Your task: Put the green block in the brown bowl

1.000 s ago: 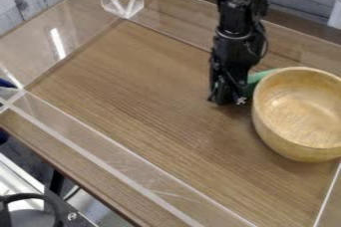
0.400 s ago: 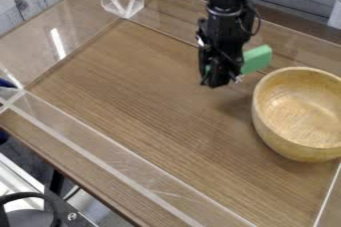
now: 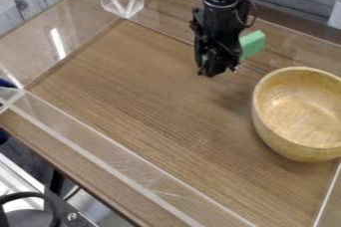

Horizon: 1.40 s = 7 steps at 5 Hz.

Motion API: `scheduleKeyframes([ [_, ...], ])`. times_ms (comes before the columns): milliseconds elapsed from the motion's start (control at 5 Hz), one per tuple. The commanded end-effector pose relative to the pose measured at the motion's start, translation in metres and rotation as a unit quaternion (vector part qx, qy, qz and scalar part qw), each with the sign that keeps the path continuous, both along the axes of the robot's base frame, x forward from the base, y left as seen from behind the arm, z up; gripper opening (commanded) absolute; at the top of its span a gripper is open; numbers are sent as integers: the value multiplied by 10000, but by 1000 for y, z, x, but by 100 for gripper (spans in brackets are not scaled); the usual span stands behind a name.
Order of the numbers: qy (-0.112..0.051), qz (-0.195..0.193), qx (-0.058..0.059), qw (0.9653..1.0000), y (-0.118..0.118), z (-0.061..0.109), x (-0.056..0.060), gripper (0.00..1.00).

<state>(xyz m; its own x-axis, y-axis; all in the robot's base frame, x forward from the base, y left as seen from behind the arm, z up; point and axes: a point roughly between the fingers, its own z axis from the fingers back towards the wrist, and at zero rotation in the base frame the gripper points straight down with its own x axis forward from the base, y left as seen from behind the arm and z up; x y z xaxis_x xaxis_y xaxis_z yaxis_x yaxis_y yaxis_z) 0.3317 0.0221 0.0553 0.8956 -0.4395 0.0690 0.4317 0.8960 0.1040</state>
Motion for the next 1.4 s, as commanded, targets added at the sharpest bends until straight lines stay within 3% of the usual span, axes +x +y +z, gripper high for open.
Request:
scheduleKeyframes([
  [0,-513,195,-30,9985,16,19,16,0],
  [200,-507,333,-106,9981,28,5,23,0],
  [400,-505,353,-87,9981,29,0,43,0],
  [600,-510,345,-85,9981,28,-2,51,0],
  [1200,-344,-36,36,9994,33,-20,43,0],
])
